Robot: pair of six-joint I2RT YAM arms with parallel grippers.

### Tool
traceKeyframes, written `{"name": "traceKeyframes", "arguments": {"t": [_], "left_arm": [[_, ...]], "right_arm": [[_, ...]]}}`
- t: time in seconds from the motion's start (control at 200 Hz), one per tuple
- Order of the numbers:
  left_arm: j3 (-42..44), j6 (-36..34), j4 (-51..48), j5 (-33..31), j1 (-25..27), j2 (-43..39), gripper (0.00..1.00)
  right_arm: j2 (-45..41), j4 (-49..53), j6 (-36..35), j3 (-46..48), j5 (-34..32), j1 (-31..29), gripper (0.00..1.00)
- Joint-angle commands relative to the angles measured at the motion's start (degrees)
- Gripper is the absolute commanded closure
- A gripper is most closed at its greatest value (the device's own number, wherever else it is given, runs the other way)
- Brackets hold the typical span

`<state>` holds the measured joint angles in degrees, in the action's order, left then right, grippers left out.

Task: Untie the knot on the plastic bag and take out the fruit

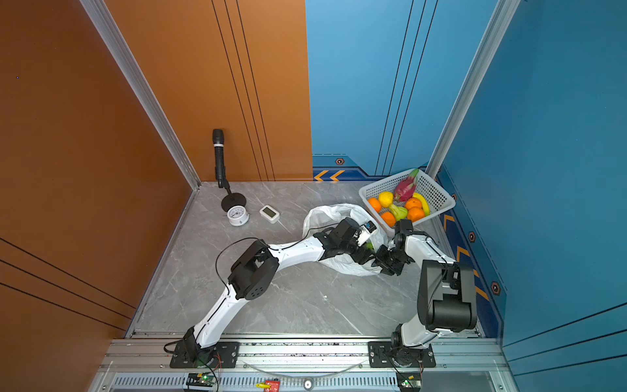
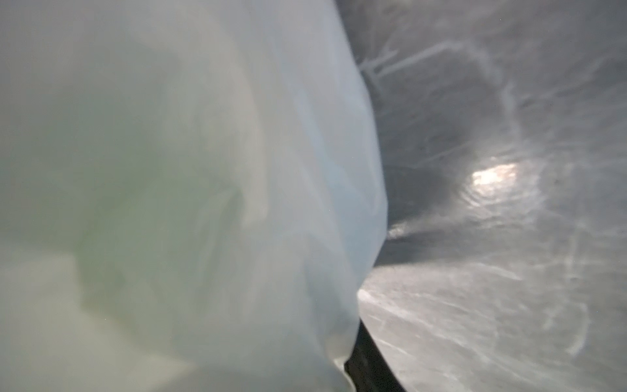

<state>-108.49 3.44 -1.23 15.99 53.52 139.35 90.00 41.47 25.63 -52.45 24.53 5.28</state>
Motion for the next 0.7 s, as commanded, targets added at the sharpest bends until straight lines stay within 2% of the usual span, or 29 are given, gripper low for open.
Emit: {"name": "traceKeyframes", "arguments": {"t": [0.0, 0.055, 0.155, 0.37, 0.566, 0.696], "left_arm": [[-2.34, 1.23, -2.65, -0.7, -0.51, 2.01, 0.26], [-2.43, 1.32, -2.73, -1.0, -0.59, 2.24, 0.27], [-2.25, 1.2, -2.74, -0.53, -0.69, 1.82, 0.29], [1.0, 0.22, -2.86, -0.61, -0.6, -0.23, 0.33], [9.42, 0.23, 0.44, -1.0, -0.47, -5.07, 0.33], [14.77, 0.47, 2.23, -2.21, -0.65, -8.67, 0.33]], "right_arm": [[-1.39, 2.81, -1.81, -1.21, 0.28, 0.75, 0.64], [-1.82, 3.44, -1.73, -1.21, -0.75, 1.12, 0.63], [-2.49, 5.49, -0.85, -2.28, -5.18, 2.09, 0.56], [-4.99, 6.51, 0.47, -6.34, -4.09, 2.5, 0.35], [-4.99, 1.92, 2.02, -7.67, -6.59, -0.46, 0.2], [-0.59, 0.62, 2.5, -8.31, -6.0, -1.96, 0.19]]}}
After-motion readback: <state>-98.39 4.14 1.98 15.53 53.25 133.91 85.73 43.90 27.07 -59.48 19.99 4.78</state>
